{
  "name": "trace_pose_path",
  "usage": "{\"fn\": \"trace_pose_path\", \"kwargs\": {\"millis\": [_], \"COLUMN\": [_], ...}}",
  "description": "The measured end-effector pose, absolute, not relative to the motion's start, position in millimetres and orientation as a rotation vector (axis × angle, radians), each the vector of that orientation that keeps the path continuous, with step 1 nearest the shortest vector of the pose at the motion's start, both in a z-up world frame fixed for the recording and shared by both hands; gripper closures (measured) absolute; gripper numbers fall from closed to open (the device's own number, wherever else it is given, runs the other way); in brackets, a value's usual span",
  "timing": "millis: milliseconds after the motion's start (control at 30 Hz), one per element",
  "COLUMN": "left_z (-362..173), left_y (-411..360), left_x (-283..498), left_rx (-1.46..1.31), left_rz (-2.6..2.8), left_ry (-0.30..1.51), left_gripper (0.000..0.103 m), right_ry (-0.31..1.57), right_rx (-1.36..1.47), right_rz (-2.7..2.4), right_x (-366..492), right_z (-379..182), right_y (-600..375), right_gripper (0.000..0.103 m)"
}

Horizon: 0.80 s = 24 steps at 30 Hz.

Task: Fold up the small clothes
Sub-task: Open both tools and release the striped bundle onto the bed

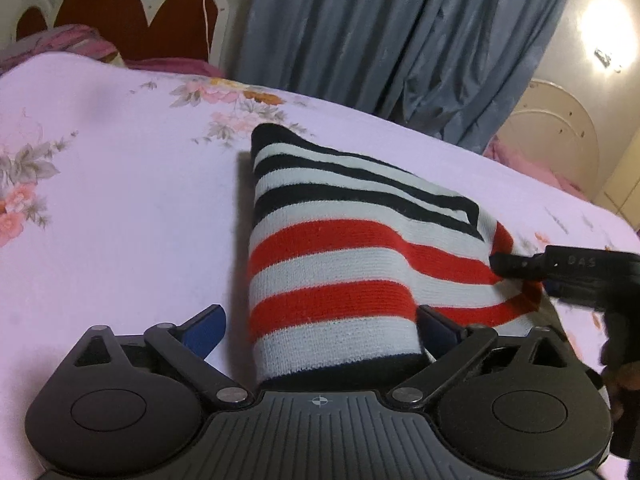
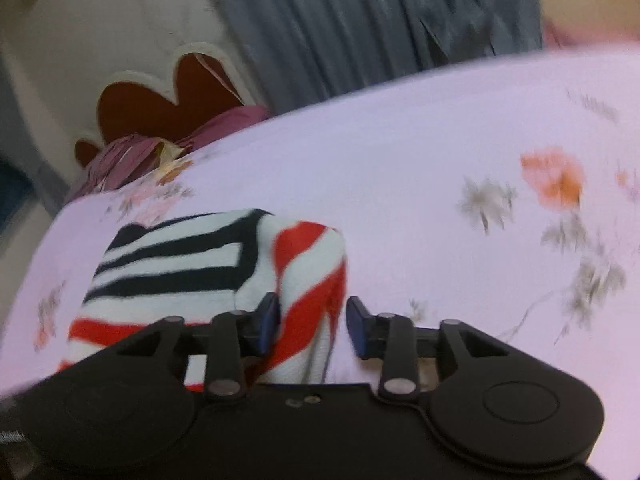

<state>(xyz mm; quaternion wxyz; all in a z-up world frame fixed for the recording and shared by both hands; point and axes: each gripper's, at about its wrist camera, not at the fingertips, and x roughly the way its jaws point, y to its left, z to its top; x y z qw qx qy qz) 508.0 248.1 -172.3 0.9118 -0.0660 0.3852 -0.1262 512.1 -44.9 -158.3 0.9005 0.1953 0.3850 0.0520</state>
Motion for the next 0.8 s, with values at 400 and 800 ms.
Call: {"fn": "trace_pose_path", "kwargs": {"millis": [400, 800], "left_z": [-155, -165], "left_y": [241, 247], "left_x": [482, 464], "left_rx": [-0.055, -0.095], "left_rz": [-0.28, -0.288], "left_ry": [0.775, 0.825], "left_gripper": [0.003, 0.003], "right_ry": [0.74, 0.826], "right_rx": [0.349, 0.376], "right_rz": [0.188, 0.111], "right_x": [451, 420], "right_z": [-116, -147], "right_y": [-26, -26], "right_gripper": [0.054, 0.076]}}
